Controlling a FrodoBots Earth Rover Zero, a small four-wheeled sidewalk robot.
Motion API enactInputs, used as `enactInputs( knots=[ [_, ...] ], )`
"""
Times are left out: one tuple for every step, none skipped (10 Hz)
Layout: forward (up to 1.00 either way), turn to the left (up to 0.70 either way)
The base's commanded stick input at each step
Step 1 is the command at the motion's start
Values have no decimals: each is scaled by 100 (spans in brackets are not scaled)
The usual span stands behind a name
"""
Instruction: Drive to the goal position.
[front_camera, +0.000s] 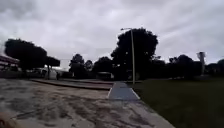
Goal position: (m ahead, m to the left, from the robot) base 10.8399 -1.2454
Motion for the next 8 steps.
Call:
enactInputs(
  knots=[
    [50,0],
    [50,0],
    [50,0],
    [50,0],
    [50,0],
    [50,0],
    [50,0],
    [50,0]
  ],
)
